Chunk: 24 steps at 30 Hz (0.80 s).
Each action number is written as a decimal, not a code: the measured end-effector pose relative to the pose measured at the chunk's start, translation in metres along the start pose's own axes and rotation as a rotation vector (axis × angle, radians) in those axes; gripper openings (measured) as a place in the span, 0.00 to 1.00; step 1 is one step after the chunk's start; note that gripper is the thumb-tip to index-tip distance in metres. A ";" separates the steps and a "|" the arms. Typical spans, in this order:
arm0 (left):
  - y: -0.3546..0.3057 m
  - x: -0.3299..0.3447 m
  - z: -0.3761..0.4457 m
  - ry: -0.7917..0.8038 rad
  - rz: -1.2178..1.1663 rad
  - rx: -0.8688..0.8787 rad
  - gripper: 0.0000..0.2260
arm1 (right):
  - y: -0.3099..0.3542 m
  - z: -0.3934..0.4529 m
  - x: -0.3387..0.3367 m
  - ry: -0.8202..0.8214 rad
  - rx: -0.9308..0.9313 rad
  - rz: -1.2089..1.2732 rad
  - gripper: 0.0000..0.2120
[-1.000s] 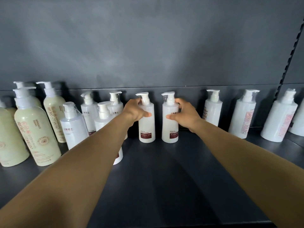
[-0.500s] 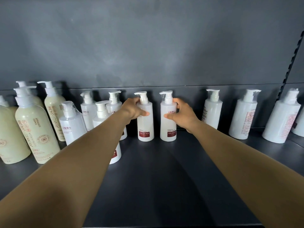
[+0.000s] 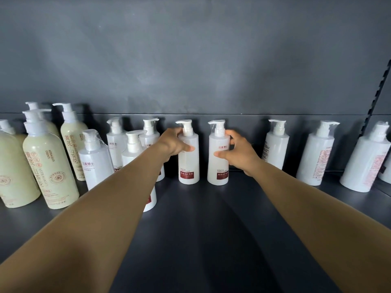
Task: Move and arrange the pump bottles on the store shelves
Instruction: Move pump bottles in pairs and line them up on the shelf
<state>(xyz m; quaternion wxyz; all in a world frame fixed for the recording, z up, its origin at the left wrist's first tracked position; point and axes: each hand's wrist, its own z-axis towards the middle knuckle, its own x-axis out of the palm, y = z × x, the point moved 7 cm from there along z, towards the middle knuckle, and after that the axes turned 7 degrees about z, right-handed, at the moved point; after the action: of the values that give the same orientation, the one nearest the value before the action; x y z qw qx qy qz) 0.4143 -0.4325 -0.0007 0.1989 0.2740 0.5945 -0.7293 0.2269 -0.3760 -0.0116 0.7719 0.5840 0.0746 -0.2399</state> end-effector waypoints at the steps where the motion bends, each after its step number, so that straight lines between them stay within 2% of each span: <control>1: 0.000 0.000 0.000 -0.001 -0.001 0.001 0.32 | 0.000 -0.001 0.000 -0.002 -0.001 0.001 0.30; 7: -0.002 0.000 -0.003 -0.022 0.039 0.003 0.29 | 0.000 -0.002 -0.001 -0.004 -0.007 0.000 0.29; 14: -0.002 -0.001 -0.004 0.000 0.054 -0.068 0.35 | 0.002 0.001 0.000 0.056 0.009 -0.008 0.31; 17: -0.005 -0.004 -0.015 -0.060 0.071 -0.075 0.34 | 0.007 0.000 -0.007 0.127 0.044 -0.051 0.32; 19: -0.010 -0.006 -0.022 -0.082 0.138 -0.081 0.35 | 0.012 -0.005 -0.019 0.161 0.061 -0.109 0.34; 21: -0.019 -0.009 -0.033 -0.072 0.303 -0.087 0.33 | 0.018 -0.014 -0.033 0.177 0.046 -0.243 0.34; 24: -0.038 -0.008 -0.057 0.045 0.614 -0.072 0.30 | 0.026 -0.035 -0.052 0.235 0.030 -0.449 0.33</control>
<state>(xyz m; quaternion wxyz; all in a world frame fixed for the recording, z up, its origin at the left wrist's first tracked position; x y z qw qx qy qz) 0.4063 -0.3693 0.0246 0.4061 0.4497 0.5137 -0.6074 0.1994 -0.3230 0.0207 0.6767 0.5880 0.2878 -0.3368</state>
